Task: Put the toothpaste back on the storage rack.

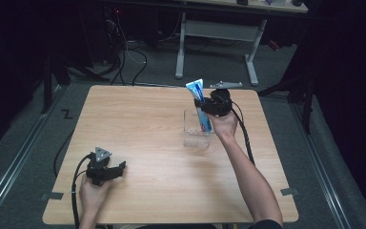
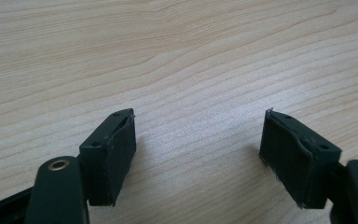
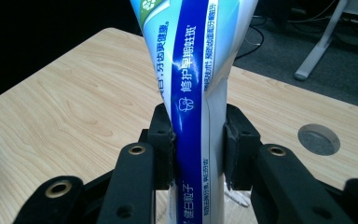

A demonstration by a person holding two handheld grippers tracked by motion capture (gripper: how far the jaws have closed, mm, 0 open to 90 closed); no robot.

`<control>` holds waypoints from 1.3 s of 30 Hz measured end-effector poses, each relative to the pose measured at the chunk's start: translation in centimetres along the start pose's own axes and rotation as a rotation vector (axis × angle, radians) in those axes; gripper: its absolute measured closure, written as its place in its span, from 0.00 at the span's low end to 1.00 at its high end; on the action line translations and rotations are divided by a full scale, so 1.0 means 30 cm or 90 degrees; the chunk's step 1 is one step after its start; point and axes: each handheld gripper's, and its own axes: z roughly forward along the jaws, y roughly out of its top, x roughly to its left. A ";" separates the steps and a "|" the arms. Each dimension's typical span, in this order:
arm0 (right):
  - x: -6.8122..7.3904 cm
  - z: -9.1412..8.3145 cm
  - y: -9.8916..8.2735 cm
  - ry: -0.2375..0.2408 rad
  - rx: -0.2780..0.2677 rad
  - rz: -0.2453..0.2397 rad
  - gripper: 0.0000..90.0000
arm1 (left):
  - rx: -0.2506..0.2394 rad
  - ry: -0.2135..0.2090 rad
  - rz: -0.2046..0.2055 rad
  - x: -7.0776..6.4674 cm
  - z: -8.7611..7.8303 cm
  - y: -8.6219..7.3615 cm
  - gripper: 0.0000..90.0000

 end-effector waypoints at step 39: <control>0.000 -0.021 -0.102 0.007 0.030 0.003 0.76 | 0.000 0.000 0.000 -0.001 0.000 0.000 0.30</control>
